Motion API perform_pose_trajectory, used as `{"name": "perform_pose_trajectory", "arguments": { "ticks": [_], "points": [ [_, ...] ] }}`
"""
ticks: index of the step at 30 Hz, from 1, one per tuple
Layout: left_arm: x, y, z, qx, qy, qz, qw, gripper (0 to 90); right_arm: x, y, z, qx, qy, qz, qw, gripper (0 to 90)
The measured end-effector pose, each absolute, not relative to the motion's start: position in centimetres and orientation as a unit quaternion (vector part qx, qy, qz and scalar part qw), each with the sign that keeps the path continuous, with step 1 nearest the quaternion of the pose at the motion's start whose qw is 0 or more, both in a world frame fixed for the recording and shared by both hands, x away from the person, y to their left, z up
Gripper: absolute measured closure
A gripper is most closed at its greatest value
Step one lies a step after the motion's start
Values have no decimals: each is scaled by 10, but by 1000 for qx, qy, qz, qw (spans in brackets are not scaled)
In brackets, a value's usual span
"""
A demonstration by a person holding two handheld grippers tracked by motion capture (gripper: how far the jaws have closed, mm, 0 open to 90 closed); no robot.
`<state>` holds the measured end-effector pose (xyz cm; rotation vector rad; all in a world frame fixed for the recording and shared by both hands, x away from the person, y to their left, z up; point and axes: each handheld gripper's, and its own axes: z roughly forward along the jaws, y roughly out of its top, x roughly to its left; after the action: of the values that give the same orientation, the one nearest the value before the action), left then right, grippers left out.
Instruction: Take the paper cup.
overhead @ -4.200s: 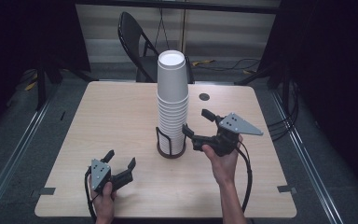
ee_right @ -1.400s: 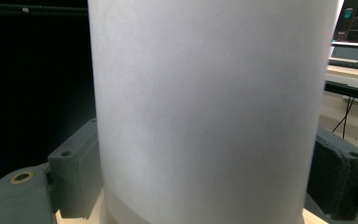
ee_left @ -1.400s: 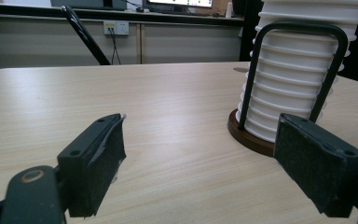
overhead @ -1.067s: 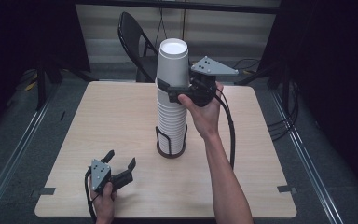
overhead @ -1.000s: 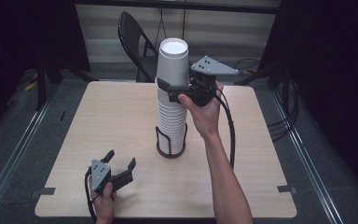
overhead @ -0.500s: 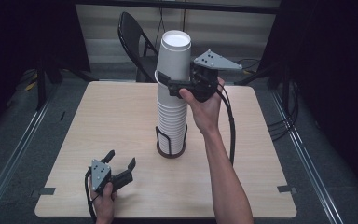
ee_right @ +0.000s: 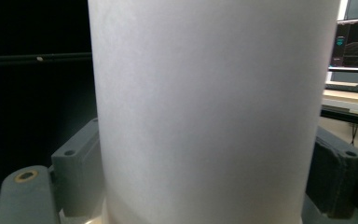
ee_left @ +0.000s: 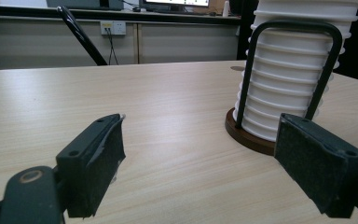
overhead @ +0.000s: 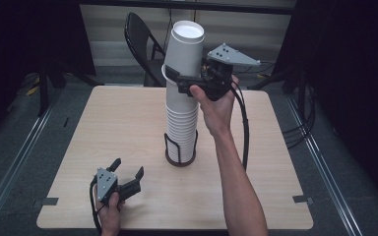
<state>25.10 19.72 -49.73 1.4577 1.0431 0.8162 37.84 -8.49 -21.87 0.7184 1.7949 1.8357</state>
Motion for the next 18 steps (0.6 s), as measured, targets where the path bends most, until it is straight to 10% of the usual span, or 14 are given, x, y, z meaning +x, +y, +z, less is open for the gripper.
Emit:
{"name": "perform_pose_trajectory", "arguments": {
  "ticks": [18],
  "points": [
    [251, 198, -497, 611, 448, 349, 552, 156, 373, -108, -199, 282, 623, 692, 230, 148]
  ]
}}
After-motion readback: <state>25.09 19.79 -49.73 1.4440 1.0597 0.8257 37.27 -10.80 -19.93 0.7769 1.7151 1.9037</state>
